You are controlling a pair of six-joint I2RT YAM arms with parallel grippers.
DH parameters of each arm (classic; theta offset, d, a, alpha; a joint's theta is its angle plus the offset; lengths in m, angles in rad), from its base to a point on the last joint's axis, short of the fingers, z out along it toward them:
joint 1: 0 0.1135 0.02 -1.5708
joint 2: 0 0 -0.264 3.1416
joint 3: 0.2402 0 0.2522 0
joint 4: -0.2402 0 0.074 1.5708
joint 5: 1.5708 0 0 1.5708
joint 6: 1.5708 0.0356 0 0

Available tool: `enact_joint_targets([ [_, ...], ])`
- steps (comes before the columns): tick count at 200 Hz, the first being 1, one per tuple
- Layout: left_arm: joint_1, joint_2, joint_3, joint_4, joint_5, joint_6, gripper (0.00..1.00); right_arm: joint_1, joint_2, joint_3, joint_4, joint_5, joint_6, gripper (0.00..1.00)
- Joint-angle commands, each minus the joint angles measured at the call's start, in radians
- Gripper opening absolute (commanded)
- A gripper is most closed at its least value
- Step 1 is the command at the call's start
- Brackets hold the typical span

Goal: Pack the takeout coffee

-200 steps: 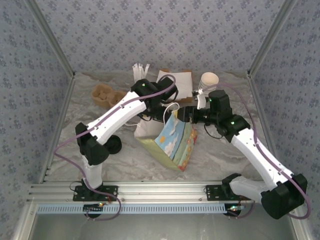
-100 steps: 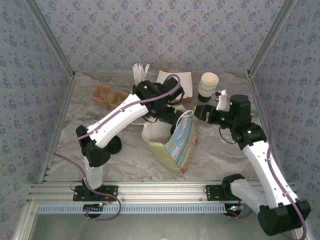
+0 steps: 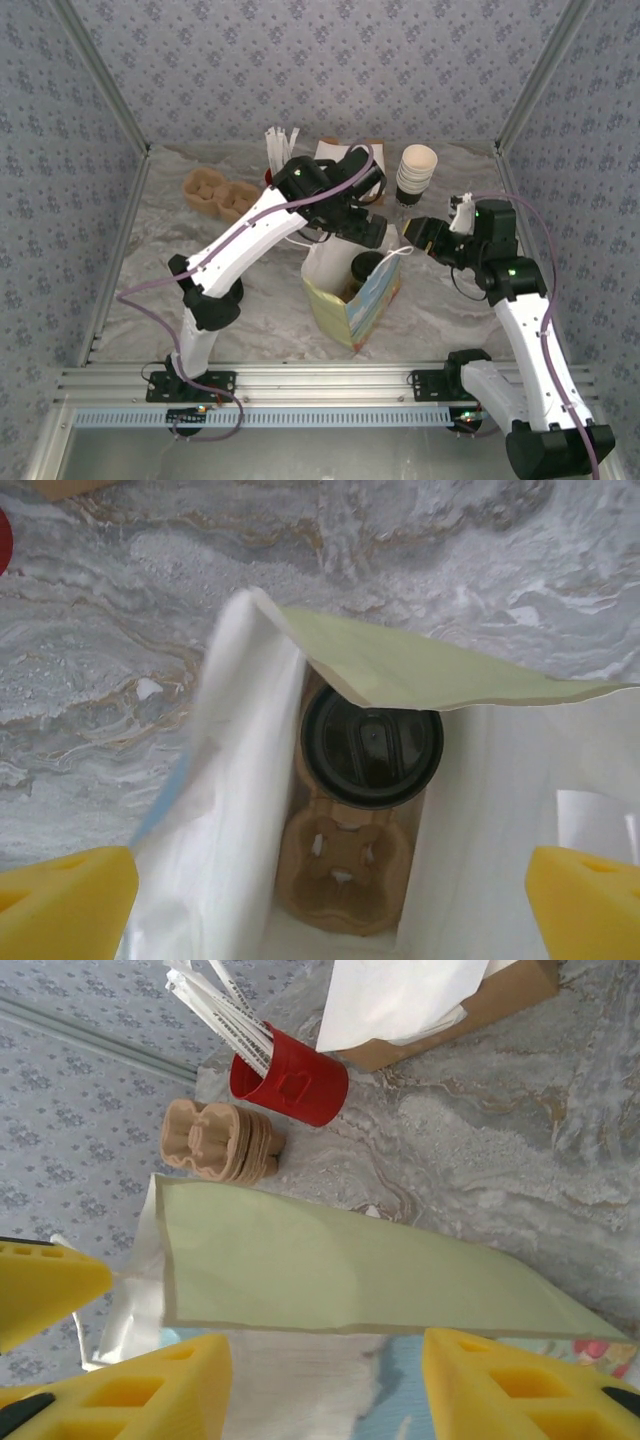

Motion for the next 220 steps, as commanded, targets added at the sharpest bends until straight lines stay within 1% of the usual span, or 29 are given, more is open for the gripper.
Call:
enact_joint_targets([
  [1, -0.031, 0.031, 0.146, -0.094, -0.003, 0.02, 0.99, -0.005, -0.016, -0.01, -0.024, -0.028, 0.031, 0.55],
  [19, -0.039, 0.093, 0.323, -0.205, -0.044, 0.04, 0.99, -0.005, -0.016, -0.014, -0.026, -0.027, 0.028, 0.55],
  [28, -0.039, 0.143, 0.451, -0.278, -0.07, 0.051, 0.97, -0.004, -0.015, -0.014, -0.025, -0.028, 0.026, 0.55],
  [30, -0.039, 0.154, 0.475, -0.285, -0.07, 0.06, 0.96, -0.004, -0.015, -0.013, -0.025, -0.03, 0.027, 0.55],
  [34, -0.039, 0.163, 0.494, -0.286, -0.061, 0.084, 0.89, -0.005, -0.015, -0.012, -0.023, -0.031, 0.028, 0.55],
  [43, -0.041, 0.161, 0.476, -0.282, -0.042, 0.1, 0.85, -0.004, -0.015, -0.009, -0.023, -0.031, 0.027, 0.55],
  [54, -0.041, 0.175, 0.478, -0.284, -0.038, 0.12, 0.78, -0.005, -0.015, -0.007, -0.026, -0.03, 0.023, 0.55],
  [81, -0.041, 0.19, 0.45, -0.285, -0.047, 0.134, 0.7, -0.006, -0.017, 0.005, -0.046, -0.023, 0.007, 0.55],
  [111, -0.041, 0.179, 0.362, -0.283, -0.101, 0.127, 0.7, -0.013, -0.021, 0.012, -0.063, -0.018, -0.011, 0.55],
  [146, -0.041, 0.179, 0.285, -0.282, -0.115, 0.132, 0.7, -0.027, -0.017, 0.023, -0.066, -0.024, -0.02, 0.55],
  [175, -0.041, 0.202, 0.276, -0.282, -0.136, 0.149, 0.68, -0.038, -0.014, 0.026, -0.064, -0.032, -0.024, 0.55],
  [194, -0.041, 0.22, 0.28, -0.281, -0.136, 0.156, 0.58, -0.043, -0.014, 0.028, -0.065, -0.041, -0.025, 0.55],
  [212, -0.038, 0.234, 0.289, -0.281, -0.14, 0.16, 0.52, -0.049, -0.015, 0.029, -0.069, -0.045, -0.024, 0.55],
  [220, -0.036, 0.241, 0.292, -0.282, -0.14, 0.161, 0.47, -0.051, -0.014, 0.031, -0.074, -0.046, -0.025, 0.55],
])
